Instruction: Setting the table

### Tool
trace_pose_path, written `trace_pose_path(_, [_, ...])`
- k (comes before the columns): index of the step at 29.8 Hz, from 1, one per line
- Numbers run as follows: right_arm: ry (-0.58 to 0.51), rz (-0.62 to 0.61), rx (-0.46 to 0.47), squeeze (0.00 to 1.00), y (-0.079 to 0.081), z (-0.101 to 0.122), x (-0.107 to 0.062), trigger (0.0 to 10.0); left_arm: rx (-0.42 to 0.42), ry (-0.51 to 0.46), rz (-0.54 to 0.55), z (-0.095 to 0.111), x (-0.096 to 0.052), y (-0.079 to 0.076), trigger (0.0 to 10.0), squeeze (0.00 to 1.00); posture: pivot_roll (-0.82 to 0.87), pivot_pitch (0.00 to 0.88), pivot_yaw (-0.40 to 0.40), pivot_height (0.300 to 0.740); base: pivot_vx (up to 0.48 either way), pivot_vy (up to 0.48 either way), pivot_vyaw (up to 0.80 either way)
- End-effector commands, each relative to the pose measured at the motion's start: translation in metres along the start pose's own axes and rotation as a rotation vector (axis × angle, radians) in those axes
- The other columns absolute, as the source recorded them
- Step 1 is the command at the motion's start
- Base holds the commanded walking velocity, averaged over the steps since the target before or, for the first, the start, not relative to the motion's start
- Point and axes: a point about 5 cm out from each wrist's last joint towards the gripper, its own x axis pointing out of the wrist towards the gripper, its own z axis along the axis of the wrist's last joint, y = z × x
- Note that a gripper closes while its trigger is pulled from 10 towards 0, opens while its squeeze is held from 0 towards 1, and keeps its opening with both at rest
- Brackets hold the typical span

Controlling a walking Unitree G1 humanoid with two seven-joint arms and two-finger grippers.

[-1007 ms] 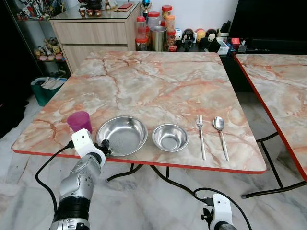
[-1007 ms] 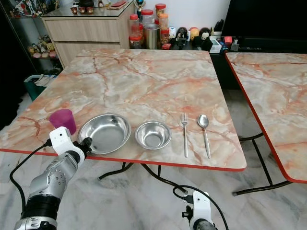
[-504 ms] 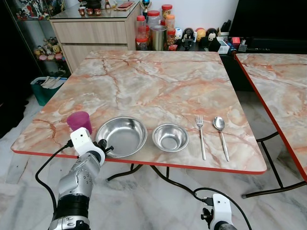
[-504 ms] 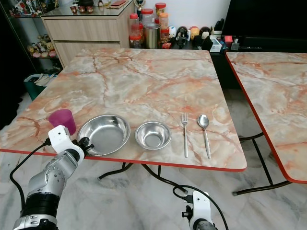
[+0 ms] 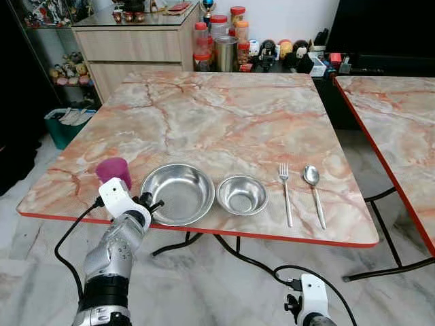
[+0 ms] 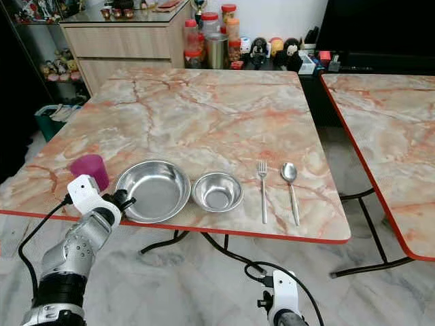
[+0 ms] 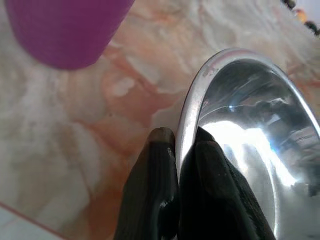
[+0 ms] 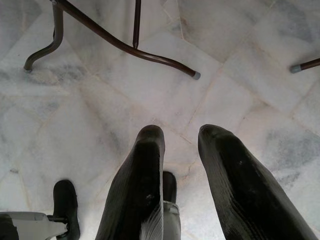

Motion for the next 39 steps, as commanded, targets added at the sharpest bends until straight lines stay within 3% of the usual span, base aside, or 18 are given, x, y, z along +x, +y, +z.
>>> trace_pose_path(1, [-0.002, 0.005, -0.014, 0.00, 0.000, 0.004, 0.001, 10.0, -0.003, -0.084, -0.033, 0.011, -0.004, -0.004, 0.0, 0.00, 0.03, 0.000, -0.004, 0.740, 0.000, 0.000, 0.00])
trace_pose_path(4, [-0.002, 0.009, -0.022, 0.00, 0.001, 0.005, 0.001, 10.0, -0.012, -0.255, -0.149, 0.036, -0.011, -0.022, 0.0, 0.00, 0.03, 0.000, -0.009, 0.740, 0.000, 0.000, 0.00])
trace_pose_path(5, [-0.002, 0.010, -0.023, 0.00, 0.001, 0.005, 0.001, 10.0, -0.008, -0.280, -0.170, 0.040, -0.012, -0.025, 1.2, 0.00, 0.03, 0.000, -0.009, 0.740, 0.000, 0.000, 0.00])
trace_pose_path(6, [-0.002, 0.010, -0.024, 0.00, 0.001, 0.005, 0.001, 10.0, -0.015, -0.309, -0.198, 0.044, -0.014, -0.030, 1.2, 0.00, 0.04, 0.000, -0.013, 0.740, 0.000, 0.000, 0.00])
trace_pose_path(7, [-0.003, 0.011, -0.026, 0.00, 0.001, 0.005, 0.001, 10.0, -0.019, -0.344, -0.234, 0.050, -0.016, -0.037, 8.4, 0.00, 0.04, 0.000, -0.014, 0.740, 0.000, 0.000, 0.00])
trace_pose_path(8, [-0.003, 0.011, -0.026, 0.00, 0.001, 0.005, 0.001, 10.0, -0.019, -0.344, -0.234, 0.050, -0.016, -0.037, 8.4, 0.00, 0.04, 0.000, -0.014, 0.740, 0.000, 0.000, 0.00])
trace_pose_path(9, [-0.003, 0.012, -0.027, 0.00, 0.001, 0.006, 0.001, 10.0, -0.019, -0.361, -0.252, 0.052, -0.017, -0.041, 10.0, 0.00, 0.04, 0.000, -0.014, 0.740, 0.000, 0.000, 0.00])
trace_pose_path(15, [-0.008, 0.007, -0.020, 0.00, 0.000, 0.008, 0.002, 10.0, -0.038, -0.418, -0.355, 0.055, -0.022, -0.058, 10.0, 0.00, 0.03, 0.000, -0.016, 0.740, 0.000, 0.000, 0.00])
trace_pose_path(18, [-0.008, 0.004, -0.017, 0.00, -0.001, 0.007, 0.002, 10.0, -0.043, -0.445, -0.351, 0.055, -0.021, -0.064, 10.0, 0.00, 0.03, 0.000, -0.018, 0.740, 0.000, 0.000, 0.00])
trace_pose_path(20, [-0.008, 0.003, -0.016, 0.00, -0.001, 0.007, 0.002, 10.0, 0.018, -0.461, -0.341, 0.053, -0.019, -0.067, 10.0, 0.00, 0.03, 0.000, -0.017, 0.740, 0.000, 0.000, 0.00])
trace_pose_path(21, [-0.009, -0.001, -0.012, 0.00, -0.002, 0.007, 0.001, 10.0, 0.104, -0.468, -0.332, 0.050, -0.017, -0.073, 10.0, 0.00, 0.02, 0.000, -0.018, 0.740, 0.000, -0.401, 0.00])
trace_pose_path(23, [-0.010, -0.004, -0.007, 0.00, -0.002, 0.007, 0.001, 10.0, 0.181, -0.476, -0.327, 0.047, -0.015, -0.078, 10.0, 0.00, 0.02, 0.000, -0.017, 0.740, 0.000, -0.403, 0.00])
trace_pose_path(25, [-0.012, -0.010, -0.001, 0.00, -0.004, 0.007, 0.001, 10.0, 0.225, -0.490, -0.343, 0.046, -0.015, -0.086, 10.0, 0.00, 0.01, 0.000, -0.013, 0.740, 0.000, -0.407, 0.00])
trace_pose_path(32, [-0.002, -0.026, 0.007, 0.00, -0.008, 0.005, 0.000, 10.0, 0.245, -0.516, -0.347, 0.047, -0.012, -0.093, 10.0, 0.00, 0.01, 0.000, -0.012, 0.740, 0.000, -0.402, 0.00])
trace_pose_path(39, [0.007, -0.032, 0.008, 0.00, -0.010, 0.001, -0.001, 10.0, 0.252, -0.568, -0.317, 0.058, -0.011, -0.087, 10.0, 0.00, 0.00, 0.000, -0.008, 0.740, 0.000, -0.399, 0.00])
